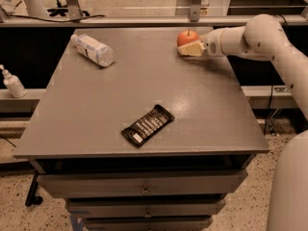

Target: Move apple near rxbar chocolate

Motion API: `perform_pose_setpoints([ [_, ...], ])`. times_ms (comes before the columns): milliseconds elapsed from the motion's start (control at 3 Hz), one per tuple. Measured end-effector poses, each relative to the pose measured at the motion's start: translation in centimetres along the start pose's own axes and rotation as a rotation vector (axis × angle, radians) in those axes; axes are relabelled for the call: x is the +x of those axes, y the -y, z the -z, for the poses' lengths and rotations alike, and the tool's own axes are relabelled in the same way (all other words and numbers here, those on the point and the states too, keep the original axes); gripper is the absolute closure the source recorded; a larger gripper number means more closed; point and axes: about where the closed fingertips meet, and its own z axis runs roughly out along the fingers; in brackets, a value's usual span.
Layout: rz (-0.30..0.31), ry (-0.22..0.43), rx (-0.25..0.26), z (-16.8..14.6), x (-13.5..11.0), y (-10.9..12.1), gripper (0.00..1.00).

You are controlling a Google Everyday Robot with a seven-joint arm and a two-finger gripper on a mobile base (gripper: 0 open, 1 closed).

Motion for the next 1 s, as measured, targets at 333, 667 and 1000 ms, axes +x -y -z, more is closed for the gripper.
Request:
perform_pose_setpoints([
  [333, -0.007, 0.012, 0.009, 0.5, 0.1, 0.1, 0.65],
  [667, -0.007, 0.016, -0.005, 1.6, 0.1, -1.0, 0.88],
  [1000, 0.000, 0.026, -0.043, 4.0, -0.2, -3.3, 1.00],
])
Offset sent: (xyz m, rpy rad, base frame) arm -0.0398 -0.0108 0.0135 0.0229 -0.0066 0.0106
